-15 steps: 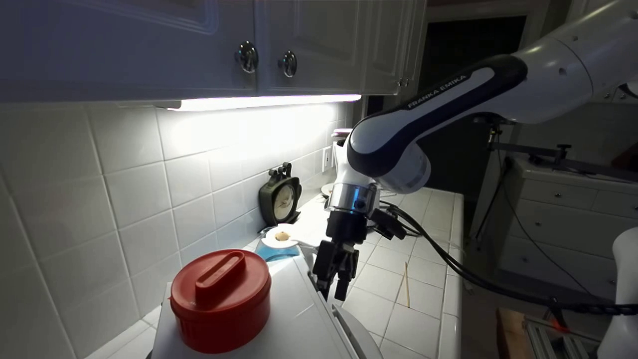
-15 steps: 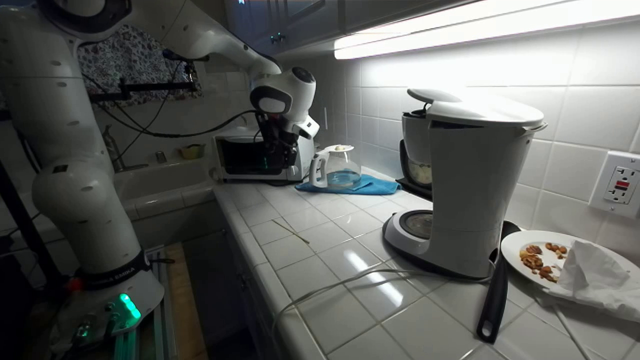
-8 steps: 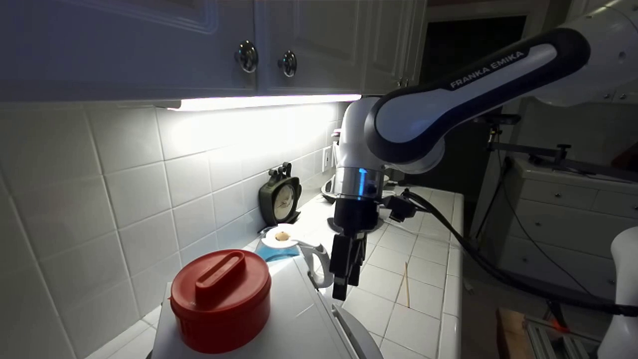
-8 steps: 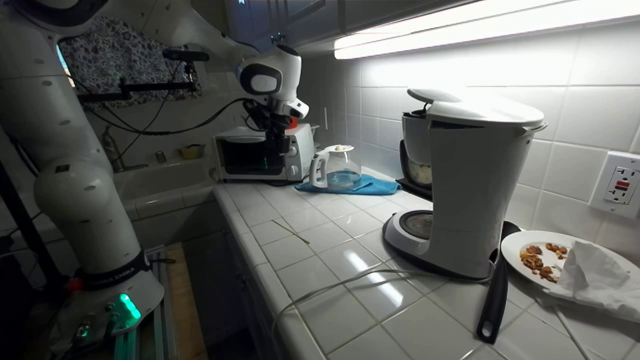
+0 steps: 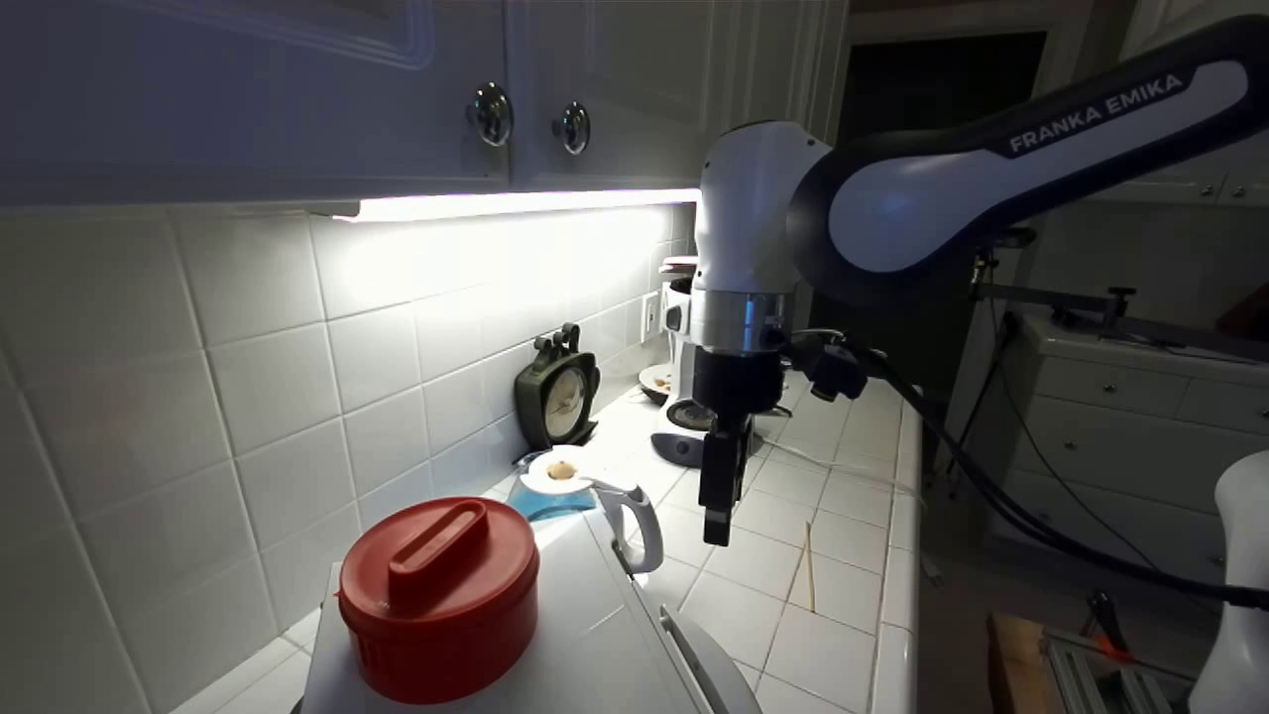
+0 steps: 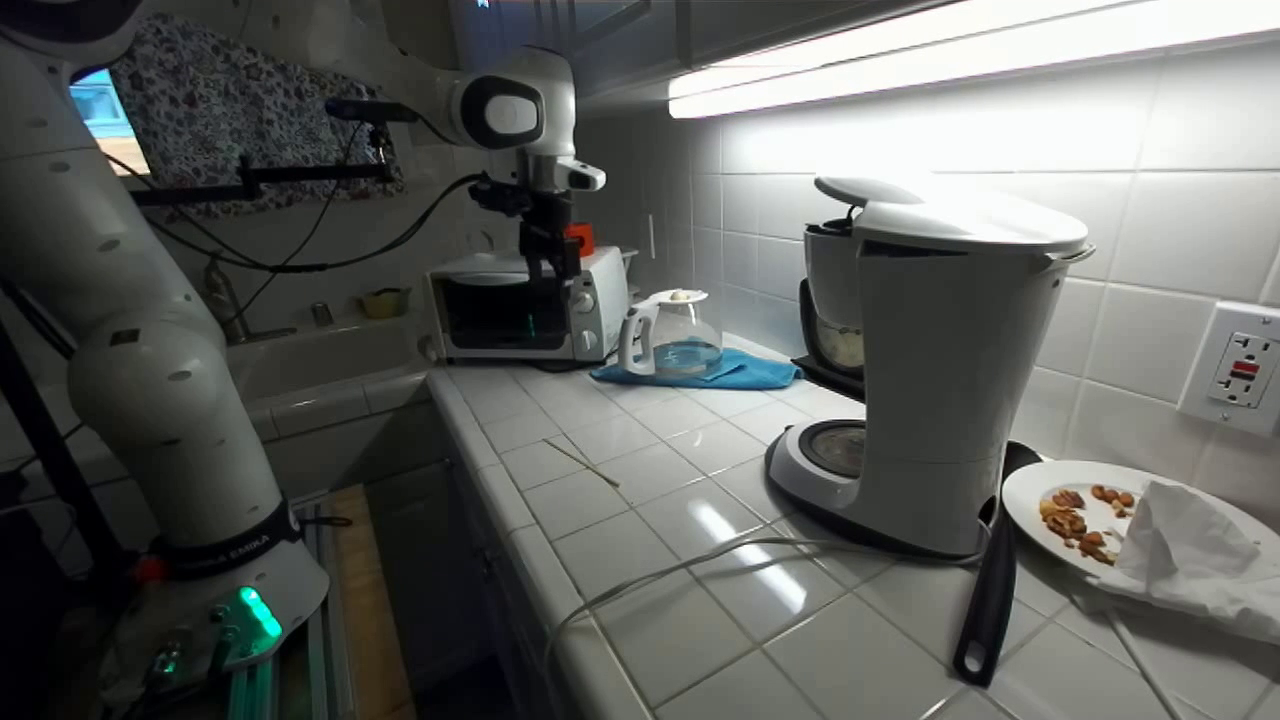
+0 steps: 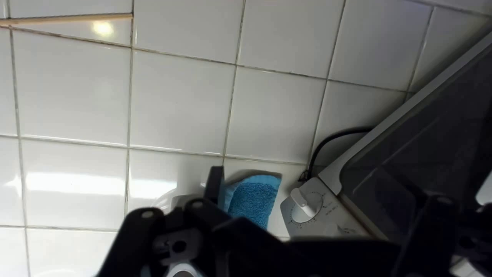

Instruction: Turn the top switch on the oven grill to the left then to the right

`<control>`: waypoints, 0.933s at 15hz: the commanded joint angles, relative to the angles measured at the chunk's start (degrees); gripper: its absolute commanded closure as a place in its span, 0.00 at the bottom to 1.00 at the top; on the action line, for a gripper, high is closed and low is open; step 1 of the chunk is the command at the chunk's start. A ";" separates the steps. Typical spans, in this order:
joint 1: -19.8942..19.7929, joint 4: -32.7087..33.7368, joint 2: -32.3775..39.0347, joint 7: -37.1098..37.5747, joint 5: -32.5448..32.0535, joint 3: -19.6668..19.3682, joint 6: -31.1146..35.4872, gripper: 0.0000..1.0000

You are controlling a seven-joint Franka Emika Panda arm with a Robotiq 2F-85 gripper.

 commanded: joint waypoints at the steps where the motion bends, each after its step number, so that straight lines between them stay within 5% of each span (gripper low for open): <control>1: 0.70 -0.43 -2.81 -2.69 -0.86 0.01 -0.38 0.00; 14: 1.38 -2.63 -11.10 -6.70 -7.49 0.53 -1.79 0.00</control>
